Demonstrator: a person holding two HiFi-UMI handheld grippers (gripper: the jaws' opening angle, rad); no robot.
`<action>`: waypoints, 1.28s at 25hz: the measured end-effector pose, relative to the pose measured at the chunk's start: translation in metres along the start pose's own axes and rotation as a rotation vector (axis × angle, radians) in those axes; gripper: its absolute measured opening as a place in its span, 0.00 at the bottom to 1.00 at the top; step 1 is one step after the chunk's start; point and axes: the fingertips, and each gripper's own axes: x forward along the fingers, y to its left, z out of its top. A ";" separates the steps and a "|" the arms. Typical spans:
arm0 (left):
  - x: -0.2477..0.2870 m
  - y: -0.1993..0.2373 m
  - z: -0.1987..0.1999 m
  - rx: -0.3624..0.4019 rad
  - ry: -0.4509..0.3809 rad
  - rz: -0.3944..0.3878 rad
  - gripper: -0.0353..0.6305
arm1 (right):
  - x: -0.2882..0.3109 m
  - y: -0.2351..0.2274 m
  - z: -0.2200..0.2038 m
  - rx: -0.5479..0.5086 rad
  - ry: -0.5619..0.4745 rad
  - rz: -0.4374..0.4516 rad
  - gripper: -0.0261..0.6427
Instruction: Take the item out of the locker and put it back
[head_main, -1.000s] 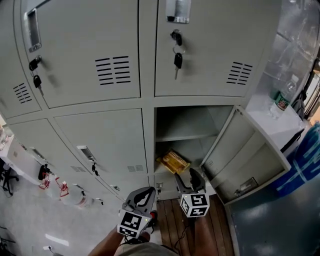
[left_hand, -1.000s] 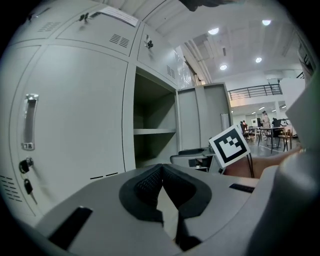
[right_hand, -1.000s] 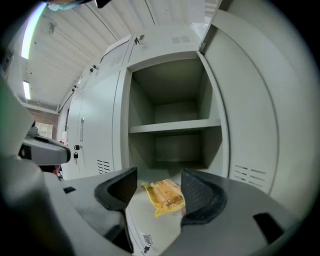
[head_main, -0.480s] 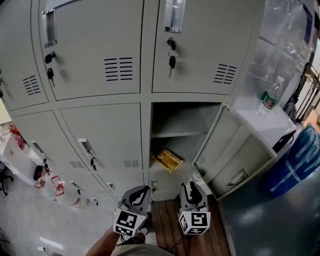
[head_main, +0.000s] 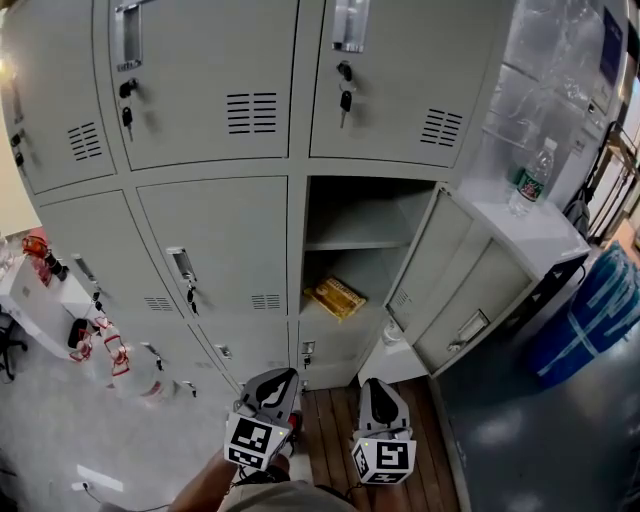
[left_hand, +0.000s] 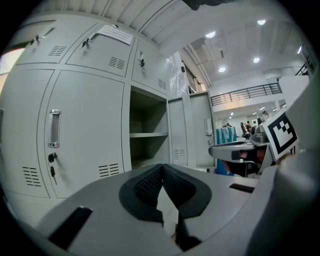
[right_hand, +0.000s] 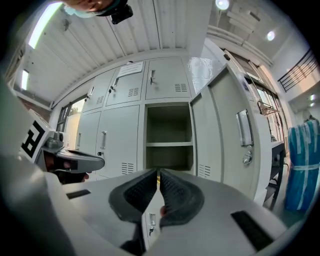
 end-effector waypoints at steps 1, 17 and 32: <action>-0.003 -0.003 -0.001 0.000 0.000 0.000 0.08 | -0.005 0.001 -0.003 0.001 0.004 -0.001 0.08; -0.020 -0.021 -0.005 0.010 0.006 -0.005 0.08 | -0.031 0.005 -0.015 0.003 0.024 -0.002 0.06; -0.017 -0.020 -0.008 0.002 0.016 -0.003 0.08 | -0.027 0.005 -0.013 0.008 0.020 0.013 0.06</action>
